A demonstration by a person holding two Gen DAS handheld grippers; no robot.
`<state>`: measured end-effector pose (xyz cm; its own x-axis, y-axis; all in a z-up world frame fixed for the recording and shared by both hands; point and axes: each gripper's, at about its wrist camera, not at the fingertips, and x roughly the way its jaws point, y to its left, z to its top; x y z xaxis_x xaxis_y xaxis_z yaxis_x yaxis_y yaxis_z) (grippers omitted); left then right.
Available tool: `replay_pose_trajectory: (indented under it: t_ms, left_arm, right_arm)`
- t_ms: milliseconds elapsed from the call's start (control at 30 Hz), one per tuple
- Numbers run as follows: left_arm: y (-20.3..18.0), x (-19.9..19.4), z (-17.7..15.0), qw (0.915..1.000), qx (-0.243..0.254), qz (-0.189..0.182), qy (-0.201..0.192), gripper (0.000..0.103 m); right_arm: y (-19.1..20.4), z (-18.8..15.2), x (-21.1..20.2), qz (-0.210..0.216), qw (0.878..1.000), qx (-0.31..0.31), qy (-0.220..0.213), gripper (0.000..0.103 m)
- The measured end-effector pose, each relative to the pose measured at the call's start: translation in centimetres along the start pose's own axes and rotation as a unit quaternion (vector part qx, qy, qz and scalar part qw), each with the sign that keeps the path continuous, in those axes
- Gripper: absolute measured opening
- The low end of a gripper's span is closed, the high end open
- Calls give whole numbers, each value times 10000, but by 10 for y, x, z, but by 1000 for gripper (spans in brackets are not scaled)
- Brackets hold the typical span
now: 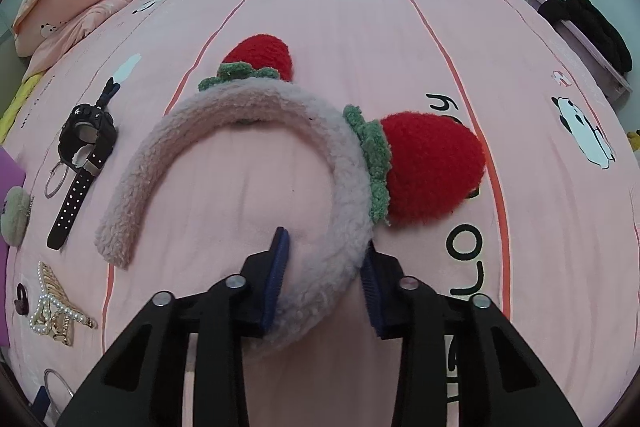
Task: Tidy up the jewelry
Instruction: 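Grasp the silver bangle with the left tool while the right tool grasps the pink headband, then carry bangle and headband into the purple tub and open both tools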
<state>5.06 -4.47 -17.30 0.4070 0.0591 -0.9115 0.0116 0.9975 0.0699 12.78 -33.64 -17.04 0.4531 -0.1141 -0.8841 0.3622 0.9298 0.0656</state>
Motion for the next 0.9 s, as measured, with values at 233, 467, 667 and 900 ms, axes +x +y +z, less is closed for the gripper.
replay_pose_trajectory:
  t_ms: [233,467,667,900]
  left_arm:
    - [5,-9,3,9997,52,-225,-16,70]
    - [12,-31,9,9986,127,-433,-263,70]
    - [11,-64,14,9955,332,-613,-648,70]
    - [12,-87,19,9927,360,-778,-851,70]
  right_arm:
    - [-13,-6,-16,237,9993,260,-86,22]
    - [-25,-19,-51,405,9980,370,-314,20]
    - [-28,-31,-88,569,9954,463,-618,17]
    - [-26,-44,-129,631,9922,451,-971,17]
